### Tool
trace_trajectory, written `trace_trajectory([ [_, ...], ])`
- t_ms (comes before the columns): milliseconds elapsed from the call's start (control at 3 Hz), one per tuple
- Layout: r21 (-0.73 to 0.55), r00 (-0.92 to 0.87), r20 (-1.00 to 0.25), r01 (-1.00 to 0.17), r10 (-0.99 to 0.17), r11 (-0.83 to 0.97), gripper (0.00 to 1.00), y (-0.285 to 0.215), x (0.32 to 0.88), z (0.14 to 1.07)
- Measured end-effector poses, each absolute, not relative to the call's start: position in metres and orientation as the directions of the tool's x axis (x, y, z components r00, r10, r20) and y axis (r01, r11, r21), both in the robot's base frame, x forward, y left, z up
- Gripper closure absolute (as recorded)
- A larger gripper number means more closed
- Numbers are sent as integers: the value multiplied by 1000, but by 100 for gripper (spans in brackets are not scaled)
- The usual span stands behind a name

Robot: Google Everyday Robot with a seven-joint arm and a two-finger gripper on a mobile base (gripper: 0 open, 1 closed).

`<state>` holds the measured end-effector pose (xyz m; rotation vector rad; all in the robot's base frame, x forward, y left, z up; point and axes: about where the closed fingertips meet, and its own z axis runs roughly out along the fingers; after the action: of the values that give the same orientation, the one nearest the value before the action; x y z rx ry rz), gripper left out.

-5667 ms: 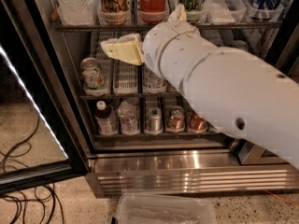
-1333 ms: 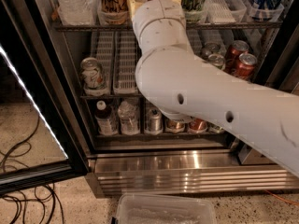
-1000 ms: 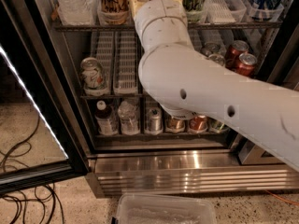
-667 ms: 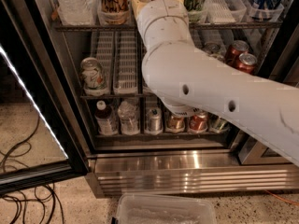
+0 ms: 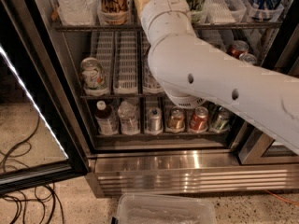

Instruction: Pick coke can from top shelf of fridge

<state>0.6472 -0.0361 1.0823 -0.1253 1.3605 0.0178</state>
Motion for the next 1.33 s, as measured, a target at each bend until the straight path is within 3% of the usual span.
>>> trace_trajectory([
  [667,-124,219,-971,-102,-99,987,31,-33,671,1091],
  [1333,-124,219,-971,-102,-99,987,73,-33,671,1091],
])
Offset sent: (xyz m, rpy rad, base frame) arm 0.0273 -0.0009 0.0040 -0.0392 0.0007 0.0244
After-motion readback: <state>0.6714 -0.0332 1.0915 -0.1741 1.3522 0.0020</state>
